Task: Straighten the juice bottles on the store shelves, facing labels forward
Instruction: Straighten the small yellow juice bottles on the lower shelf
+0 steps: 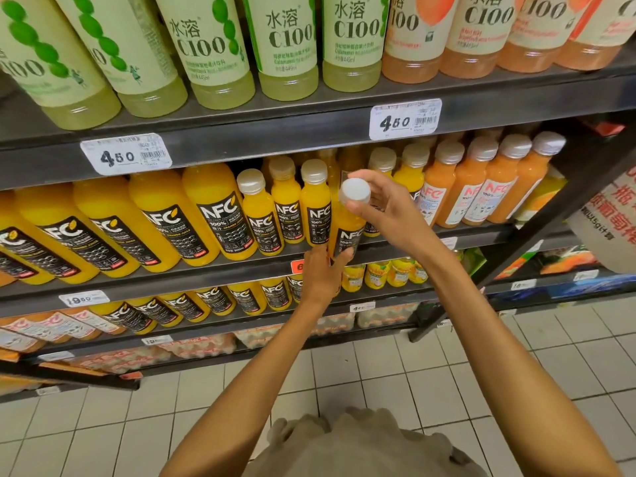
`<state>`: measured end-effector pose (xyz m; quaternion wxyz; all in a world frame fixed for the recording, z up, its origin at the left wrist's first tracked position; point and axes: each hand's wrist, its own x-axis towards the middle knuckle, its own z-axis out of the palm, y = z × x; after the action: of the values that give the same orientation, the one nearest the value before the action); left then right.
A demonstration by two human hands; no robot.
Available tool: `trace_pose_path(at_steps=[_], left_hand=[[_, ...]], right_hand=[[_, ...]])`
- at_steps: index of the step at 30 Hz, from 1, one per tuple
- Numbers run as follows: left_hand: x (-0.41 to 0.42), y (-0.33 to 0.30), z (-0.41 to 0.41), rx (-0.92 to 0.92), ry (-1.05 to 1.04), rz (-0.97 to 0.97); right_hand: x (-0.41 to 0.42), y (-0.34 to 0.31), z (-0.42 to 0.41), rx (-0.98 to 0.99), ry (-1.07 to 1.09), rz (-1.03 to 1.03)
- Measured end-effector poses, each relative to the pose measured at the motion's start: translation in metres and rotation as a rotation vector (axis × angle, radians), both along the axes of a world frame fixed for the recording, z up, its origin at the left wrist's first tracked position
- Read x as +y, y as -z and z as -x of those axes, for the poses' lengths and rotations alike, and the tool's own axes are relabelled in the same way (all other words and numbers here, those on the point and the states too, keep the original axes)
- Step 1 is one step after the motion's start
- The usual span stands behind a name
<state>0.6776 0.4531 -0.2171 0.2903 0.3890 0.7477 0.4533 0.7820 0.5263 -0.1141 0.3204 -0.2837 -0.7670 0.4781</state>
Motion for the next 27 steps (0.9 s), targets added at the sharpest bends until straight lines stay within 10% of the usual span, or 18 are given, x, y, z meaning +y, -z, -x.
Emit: trace_pose_path(at_steps=[11,20,27], left_hand=[[0.032,-0.012,-0.005,-0.91,-0.279,0.042],[0.045,-0.013,-0.003,-1.188,-0.444,-0.063],[0.031,0.001,-0.002,-1.24,-0.4,-0.134]], right_hand=[[0.031,0.024,0.018,-0.055,0.122,-0.012],[0.036,0.017,0.031,-0.381,0.363,-0.774],[0.036,0.014,0.04,-0.461,0.425,-0.857]])
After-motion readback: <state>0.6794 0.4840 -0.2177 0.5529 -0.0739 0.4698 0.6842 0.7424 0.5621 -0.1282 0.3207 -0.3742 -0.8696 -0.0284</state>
